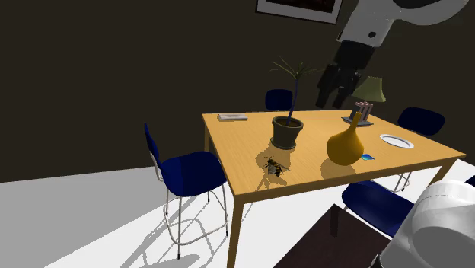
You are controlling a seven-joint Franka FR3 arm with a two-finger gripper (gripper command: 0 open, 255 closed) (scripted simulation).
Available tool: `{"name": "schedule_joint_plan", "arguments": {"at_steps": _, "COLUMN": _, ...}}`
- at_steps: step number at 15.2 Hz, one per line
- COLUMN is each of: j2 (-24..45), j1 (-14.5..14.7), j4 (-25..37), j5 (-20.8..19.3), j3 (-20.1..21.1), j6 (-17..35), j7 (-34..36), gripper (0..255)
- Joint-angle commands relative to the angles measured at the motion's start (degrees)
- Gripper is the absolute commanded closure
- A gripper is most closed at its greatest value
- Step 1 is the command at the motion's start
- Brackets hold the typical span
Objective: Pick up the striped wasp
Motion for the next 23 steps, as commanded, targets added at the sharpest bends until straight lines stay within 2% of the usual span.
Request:
{"name": "schedule_joint_plan", "arguments": {"at_steps": 1, "j2": 0.0, "j1": 0.0, "j4": 0.0, "j5": 0.0, "j3": 0.0, "j6": 0.0, "j7": 0.0, "gripper": 0}}
{"name": "schedule_joint_plan", "arguments": {"at_steps": 12, "j2": 11.1, "j1": -2.0, "j4": -10.4, "j5": -3.9, "j3": 0.1, "j6": 21.6, "j7": -1.1, "gripper": 0}}
{"name": "schedule_joint_plan", "arguments": {"at_steps": 23, "j2": 30.7, "j1": -4.5, "j4": -11.4, "j5": -8.3, "j3": -0.5, "j6": 42.6, "j7": -0.3, "gripper": 0}}
